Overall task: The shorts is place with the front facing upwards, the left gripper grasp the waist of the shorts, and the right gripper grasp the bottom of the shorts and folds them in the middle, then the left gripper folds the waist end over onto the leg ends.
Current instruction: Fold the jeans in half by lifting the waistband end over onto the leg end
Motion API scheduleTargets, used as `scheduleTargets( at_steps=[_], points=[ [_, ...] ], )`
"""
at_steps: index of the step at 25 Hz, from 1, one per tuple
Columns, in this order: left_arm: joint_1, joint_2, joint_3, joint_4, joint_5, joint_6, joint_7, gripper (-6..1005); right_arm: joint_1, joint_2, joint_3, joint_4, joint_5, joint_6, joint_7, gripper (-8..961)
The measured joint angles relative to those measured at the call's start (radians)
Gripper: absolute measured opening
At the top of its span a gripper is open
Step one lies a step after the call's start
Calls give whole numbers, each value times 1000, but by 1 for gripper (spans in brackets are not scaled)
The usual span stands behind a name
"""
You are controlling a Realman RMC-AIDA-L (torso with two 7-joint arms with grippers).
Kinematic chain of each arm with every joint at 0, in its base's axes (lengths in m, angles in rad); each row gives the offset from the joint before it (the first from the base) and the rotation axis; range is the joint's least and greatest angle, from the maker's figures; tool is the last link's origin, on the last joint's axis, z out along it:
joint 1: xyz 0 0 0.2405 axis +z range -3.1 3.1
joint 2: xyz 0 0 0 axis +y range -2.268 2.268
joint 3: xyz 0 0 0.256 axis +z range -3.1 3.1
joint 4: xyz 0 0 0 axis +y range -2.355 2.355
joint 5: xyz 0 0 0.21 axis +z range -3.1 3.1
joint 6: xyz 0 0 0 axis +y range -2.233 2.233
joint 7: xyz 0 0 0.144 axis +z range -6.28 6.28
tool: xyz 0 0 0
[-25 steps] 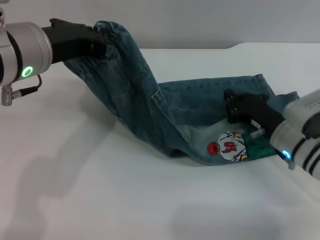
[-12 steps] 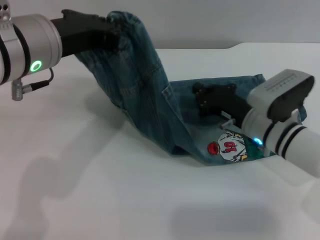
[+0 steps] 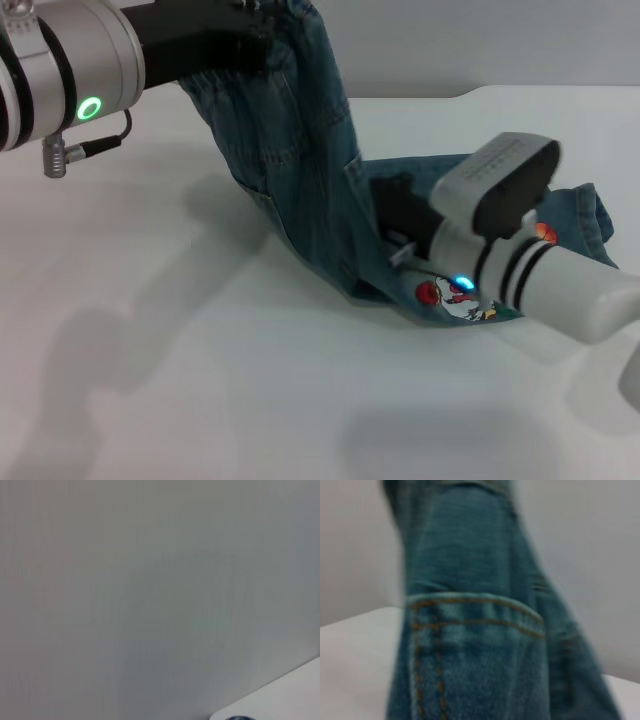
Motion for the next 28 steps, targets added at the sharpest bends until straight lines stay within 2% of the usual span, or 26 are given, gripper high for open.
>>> scheduleTargets(
  at_steps=[8, 14, 18, 24, 28],
  points=[
    [-9, 0, 8, 7, -1, 25, 2, 46, 63, 2, 2, 60, -47, -64, 0, 0],
    [-15, -1, 13, 15, -1, 35, 2, 46, 83, 2, 5, 91, -90, -75, 0, 0],
    [-13, -1, 15, 18, -1, 39, 2, 45, 18, 1, 49, 73, -92, -60, -23, 0],
    [-3, 0, 16, 11, -1, 40, 2, 46, -112, -15, 151, -34, -93, 33, -26, 1],
    [-4, 0, 38, 2, -1, 40, 2, 45, -138, -15, 187, -63, -93, 43, -24, 1]
  ],
)
